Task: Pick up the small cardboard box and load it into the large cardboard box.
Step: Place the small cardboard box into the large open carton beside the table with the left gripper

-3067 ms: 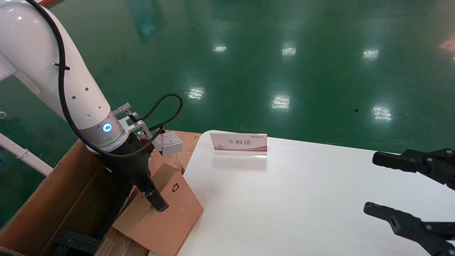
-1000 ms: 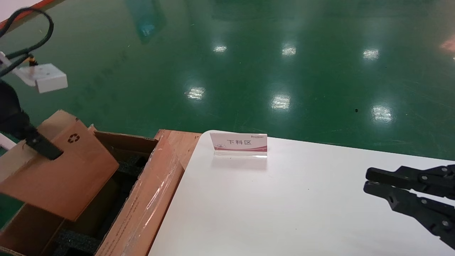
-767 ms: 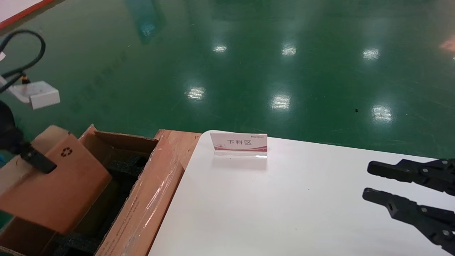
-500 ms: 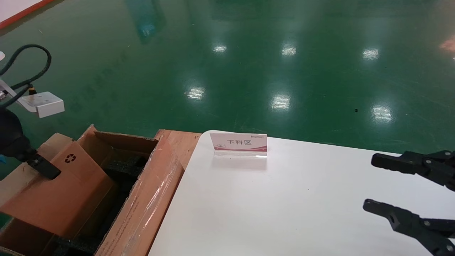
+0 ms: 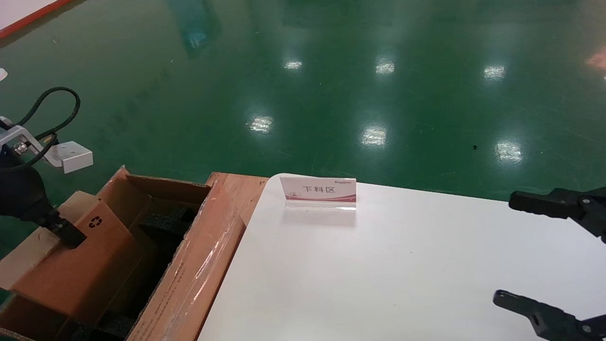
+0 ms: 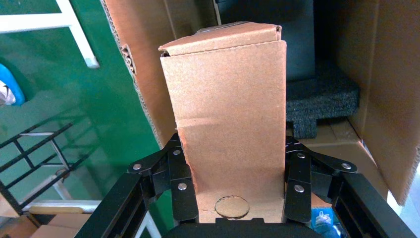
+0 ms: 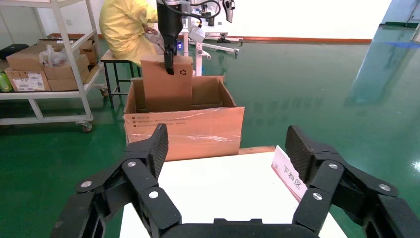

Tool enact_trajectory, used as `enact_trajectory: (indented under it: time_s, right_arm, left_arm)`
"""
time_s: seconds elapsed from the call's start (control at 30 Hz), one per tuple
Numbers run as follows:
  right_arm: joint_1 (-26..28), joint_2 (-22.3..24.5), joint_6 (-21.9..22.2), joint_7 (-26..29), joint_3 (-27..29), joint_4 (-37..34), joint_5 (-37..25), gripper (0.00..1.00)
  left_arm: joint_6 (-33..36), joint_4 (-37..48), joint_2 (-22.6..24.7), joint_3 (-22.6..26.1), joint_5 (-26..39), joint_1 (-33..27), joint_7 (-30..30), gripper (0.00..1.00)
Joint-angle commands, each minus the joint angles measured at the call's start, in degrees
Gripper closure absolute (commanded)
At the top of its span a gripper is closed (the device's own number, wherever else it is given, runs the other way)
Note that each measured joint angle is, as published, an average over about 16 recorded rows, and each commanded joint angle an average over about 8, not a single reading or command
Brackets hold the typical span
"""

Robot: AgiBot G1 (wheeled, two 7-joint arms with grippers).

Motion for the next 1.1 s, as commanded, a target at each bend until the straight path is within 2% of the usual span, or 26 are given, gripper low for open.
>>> enact_trajectory:
  time_s: [0.03,1.1]
  right_arm:
    - [0.0,0.0,0.0,0.0,0.0,0.0,0.0,0.0]
    - [0.0,0.0,0.0,-0.1,-0.1,0.0,0.1,0.0]
  left_arm:
    - [-0.8,0.4,-0.3,0.0,-0.2,0.9,0.0,1.0]
    - [-9.0,13.8,2.2,-1.3,-2.5,13.6,6.3,1.0]
